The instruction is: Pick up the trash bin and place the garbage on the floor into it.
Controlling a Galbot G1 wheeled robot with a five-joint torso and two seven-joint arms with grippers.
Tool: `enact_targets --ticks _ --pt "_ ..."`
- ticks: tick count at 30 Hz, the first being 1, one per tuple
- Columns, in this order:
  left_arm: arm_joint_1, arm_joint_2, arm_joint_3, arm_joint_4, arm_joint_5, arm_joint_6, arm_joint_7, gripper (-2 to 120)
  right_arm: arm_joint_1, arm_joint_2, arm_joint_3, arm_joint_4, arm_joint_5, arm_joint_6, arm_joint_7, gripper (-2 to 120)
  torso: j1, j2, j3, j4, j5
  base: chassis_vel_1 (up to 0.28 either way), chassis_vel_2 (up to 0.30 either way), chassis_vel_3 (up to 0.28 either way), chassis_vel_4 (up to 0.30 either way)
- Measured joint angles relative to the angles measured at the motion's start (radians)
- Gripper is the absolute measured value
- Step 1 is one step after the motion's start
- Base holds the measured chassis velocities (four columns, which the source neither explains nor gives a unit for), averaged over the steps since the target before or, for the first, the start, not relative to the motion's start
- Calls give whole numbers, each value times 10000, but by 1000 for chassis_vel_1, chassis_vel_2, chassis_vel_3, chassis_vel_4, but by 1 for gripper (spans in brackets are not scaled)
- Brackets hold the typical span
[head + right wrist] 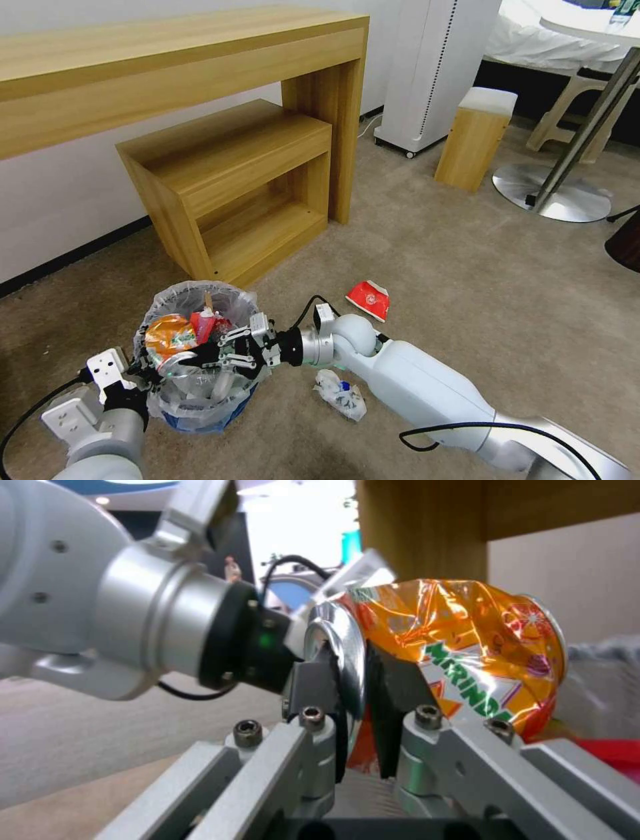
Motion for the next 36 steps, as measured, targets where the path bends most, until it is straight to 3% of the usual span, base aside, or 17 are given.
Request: enact_targets --ticks 14,23,36 --pt "-8 -47 51 -8 83 -3 4 1 -133 -26 265 -125 -215 146 -763 7 0 0 0 -1 1 0 0 0 0" --pt "-21 -1 27 -9 71 -7 12 1 -181 96 309 -399 -325 213 465 7 0 0 0 0 0 0 0 0 0" --pt "-45 78 -19 7 -6 -12 21 1 -324 -133 644 0 -238 -129 953 54 0 1 0 0 1 0 0 0 0"
